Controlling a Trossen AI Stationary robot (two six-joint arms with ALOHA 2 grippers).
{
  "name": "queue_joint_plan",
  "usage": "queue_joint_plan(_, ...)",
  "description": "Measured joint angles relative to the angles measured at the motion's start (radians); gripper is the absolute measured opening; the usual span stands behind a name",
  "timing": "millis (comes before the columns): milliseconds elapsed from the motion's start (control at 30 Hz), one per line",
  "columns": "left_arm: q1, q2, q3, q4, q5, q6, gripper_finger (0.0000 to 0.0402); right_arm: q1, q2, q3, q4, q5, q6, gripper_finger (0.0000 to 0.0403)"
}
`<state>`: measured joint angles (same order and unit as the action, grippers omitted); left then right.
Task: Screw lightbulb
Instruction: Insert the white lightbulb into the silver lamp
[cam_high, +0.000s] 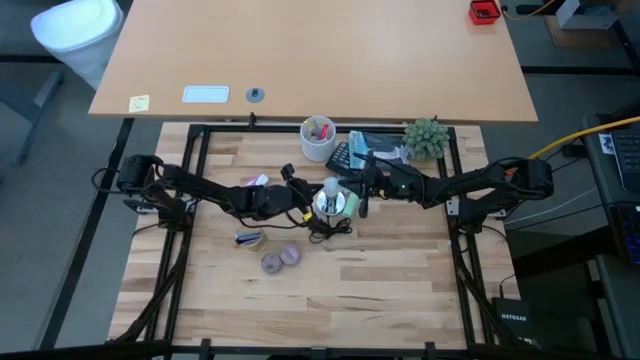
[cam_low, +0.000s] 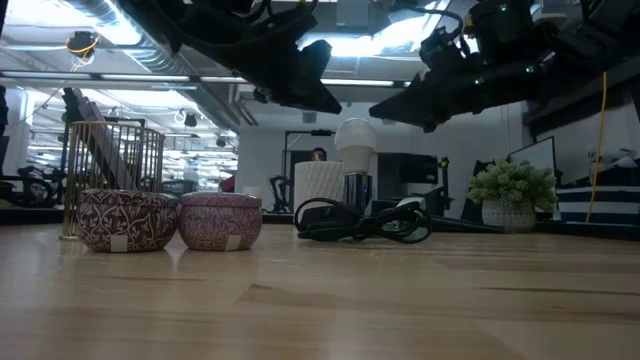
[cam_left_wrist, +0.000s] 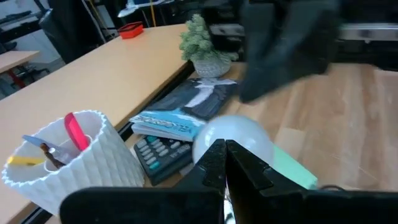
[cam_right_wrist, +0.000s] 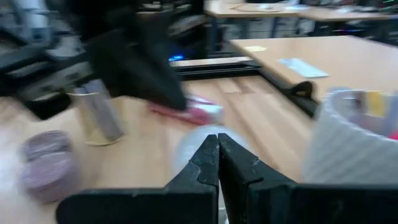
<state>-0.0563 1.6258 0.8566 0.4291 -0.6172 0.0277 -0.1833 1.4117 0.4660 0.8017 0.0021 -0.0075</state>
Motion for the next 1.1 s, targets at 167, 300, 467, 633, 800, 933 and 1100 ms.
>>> queue_joint_plan(167, -0.015, -0.001, 0.000, -0.026, 0.083, -0.007, 0.0001, 0.000, 0.000, 0.000, -0.006, 0.128, -0.027, 0.0005)
queue_joint_plan(300, -0.009, -0.001, 0.000, -0.035, 0.162, -0.034, 0.0001, 0.000, 0.008, 0.000, -0.001, 0.137, -0.028, 0.0005)
queue_joint_plan(467, 0.006, -0.001, 0.000, -0.062, 0.163, -0.070, 0.0001, 0.000, 0.060, 0.009, 0.000, 0.137, -0.028, 0.0005)
queue_joint_plan(633, 0.011, -0.001, 0.000, -0.084, 0.167, -0.096, 0.0001, 0.000, 0.107, 0.037, 0.007, 0.137, -0.028, 0.0005)
queue_joint_plan(800, 0.024, -0.001, 0.000, -0.097, 0.166, -0.099, 0.0001, 0.000, 0.113, 0.045, 0.006, 0.137, -0.035, 0.0005)
queue_joint_plan(933, 0.034, -0.001, 0.000, -0.108, 0.166, -0.105, 0.0001, 0.000, 0.113, 0.045, 0.000, 0.137, -0.035, 0.0005)
queue_joint_plan(1100, 0.032, -0.001, 0.000, -0.107, 0.166, -0.105, 0.0001, 0.000, 0.113, 0.044, -0.021, 0.138, -0.036, 0.0005)
